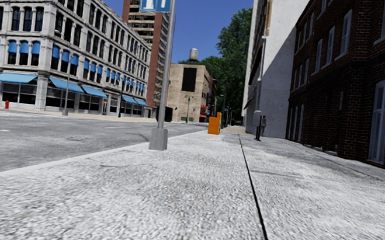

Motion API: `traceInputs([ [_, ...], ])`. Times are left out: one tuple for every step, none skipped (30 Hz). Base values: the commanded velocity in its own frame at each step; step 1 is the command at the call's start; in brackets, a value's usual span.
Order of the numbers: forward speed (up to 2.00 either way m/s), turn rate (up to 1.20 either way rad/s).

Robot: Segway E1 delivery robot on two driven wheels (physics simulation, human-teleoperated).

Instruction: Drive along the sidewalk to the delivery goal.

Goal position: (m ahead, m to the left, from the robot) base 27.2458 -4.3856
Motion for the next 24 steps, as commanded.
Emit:
traceInputs([
  [1.98, -0.27],
  [1.98, -0.27],
  [1.98, -0.27],
  [1.98, -0.27],
  [1.98, -0.27],
  [1.98, -0.27],
  [1.98, -0.27],
  [1.98, -0.27],
  [1.98, -0.27],
  [1.98, -0.27],
  [1.98, -0.27],
  [1.98, -0.27],
  [1.98, -0.23],
  [1.98, -0.01],
  [1.98, 0.0],
  [1.98, 0.0],
  [1.98, 0.0],
  [1.98, 0.0],
  [1.98, 0.0],
  [1.98, 0.0],
  [1.98, 0.0],
  [1.98, 0.0],
  [1.98, 0.0],
  [1.98, 0.0],
])
